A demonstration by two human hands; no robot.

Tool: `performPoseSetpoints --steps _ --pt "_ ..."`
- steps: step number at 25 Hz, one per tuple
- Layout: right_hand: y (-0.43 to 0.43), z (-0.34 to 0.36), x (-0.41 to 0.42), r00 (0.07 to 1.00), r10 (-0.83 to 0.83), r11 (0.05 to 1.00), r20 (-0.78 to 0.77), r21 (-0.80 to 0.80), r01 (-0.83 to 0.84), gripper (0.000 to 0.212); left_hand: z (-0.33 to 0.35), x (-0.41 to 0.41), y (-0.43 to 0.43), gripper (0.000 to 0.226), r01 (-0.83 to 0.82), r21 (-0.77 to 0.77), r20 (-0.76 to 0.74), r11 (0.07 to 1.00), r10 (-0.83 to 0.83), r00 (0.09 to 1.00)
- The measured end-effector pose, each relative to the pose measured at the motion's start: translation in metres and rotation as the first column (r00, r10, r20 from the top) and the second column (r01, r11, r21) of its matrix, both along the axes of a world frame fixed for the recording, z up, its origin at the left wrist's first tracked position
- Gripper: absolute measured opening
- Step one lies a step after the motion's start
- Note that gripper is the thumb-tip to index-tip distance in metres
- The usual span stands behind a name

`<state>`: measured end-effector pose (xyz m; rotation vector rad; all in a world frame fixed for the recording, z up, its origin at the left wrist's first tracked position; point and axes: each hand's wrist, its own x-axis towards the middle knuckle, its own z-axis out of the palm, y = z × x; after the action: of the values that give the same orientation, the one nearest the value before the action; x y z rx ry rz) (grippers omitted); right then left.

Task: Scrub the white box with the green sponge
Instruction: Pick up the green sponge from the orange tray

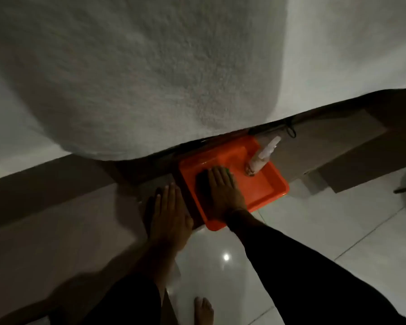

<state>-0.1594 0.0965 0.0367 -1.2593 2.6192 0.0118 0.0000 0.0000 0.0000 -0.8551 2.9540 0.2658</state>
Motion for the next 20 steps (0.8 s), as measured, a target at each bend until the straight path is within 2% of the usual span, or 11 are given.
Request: performPoseSetpoints --steps 2,7,11,13,15,20 --pt "-0.010 -0.015 -0.011 1.000 0.030 0.999 -0.004 0.039 -0.030 0.069 -0.007 -0.011 -0.005 0.085 -0.042 0.014 0.052 0.999 0.041 0.998" --pt "-0.012 -0.037 -0.016 0.998 0.056 0.997 -0.020 0.061 -0.054 0.057 -0.033 -0.011 -0.002 0.084 -0.043 0.064 0.036 0.997 0.041 0.999" --pt "-0.013 -0.040 -0.016 0.999 0.044 0.999 -0.030 0.033 -0.043 0.057 -0.045 -0.004 -0.006 0.082 -0.027 0.038 0.014 0.999 0.026 1.000" --pt "-0.013 -0.044 -0.016 0.998 0.045 0.999 -0.036 0.012 -0.045 0.064 -0.046 -0.003 -0.003 0.082 -0.024 0.013 0.027 1.000 0.024 0.999" --pt "-0.010 -0.046 -0.019 0.998 0.049 0.999 -0.027 -0.006 -0.050 0.069 -0.040 -0.005 -0.003 0.084 -0.028 0.009 0.046 1.000 0.027 0.999" --pt "0.003 0.006 0.011 0.999 -0.013 0.996 -0.046 -0.094 0.009 0.053 0.027 0.012 0.001 0.084 -0.002 -0.036 -0.031 0.999 0.001 1.000"
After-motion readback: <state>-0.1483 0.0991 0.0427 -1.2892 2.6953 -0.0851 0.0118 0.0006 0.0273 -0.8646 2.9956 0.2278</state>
